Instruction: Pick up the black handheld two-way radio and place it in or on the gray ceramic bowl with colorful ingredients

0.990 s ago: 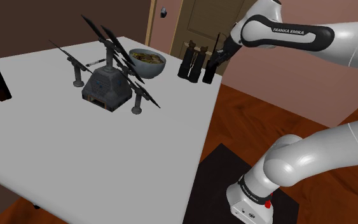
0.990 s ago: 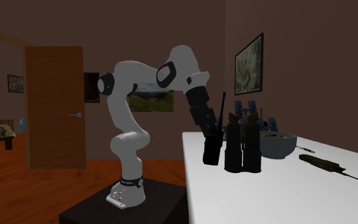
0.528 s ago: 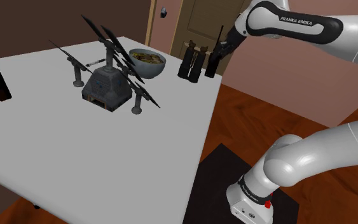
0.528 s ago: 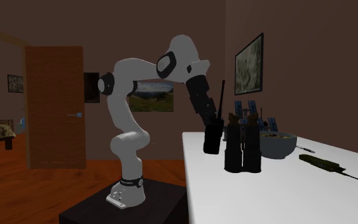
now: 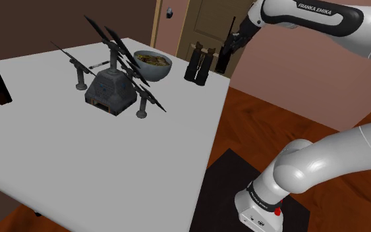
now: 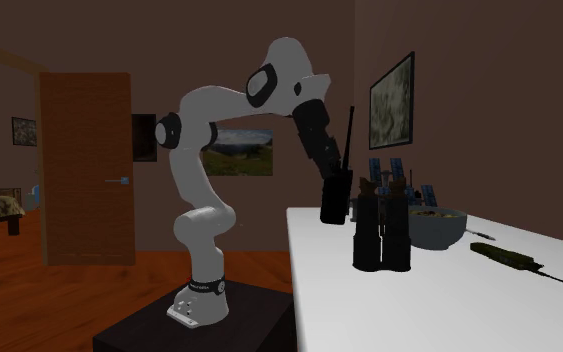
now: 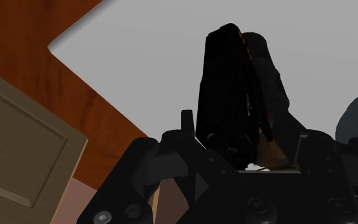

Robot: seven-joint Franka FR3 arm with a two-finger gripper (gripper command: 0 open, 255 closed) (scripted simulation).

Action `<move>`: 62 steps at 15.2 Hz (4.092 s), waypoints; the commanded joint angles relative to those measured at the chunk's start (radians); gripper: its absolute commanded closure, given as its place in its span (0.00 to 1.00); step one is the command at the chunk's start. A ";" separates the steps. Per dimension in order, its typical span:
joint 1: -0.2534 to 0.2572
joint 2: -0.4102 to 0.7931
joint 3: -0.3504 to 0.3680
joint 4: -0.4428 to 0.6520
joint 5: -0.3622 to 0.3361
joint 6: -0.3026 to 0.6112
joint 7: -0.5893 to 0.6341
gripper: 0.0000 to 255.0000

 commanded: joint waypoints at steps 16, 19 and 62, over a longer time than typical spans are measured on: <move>0.029 0.109 0.046 0.279 0.018 -0.177 0.048 1.00; 0.047 0.160 0.089 0.321 0.015 -0.173 0.109 1.00; 0.207 0.629 0.278 0.698 -0.090 -0.135 0.478 0.00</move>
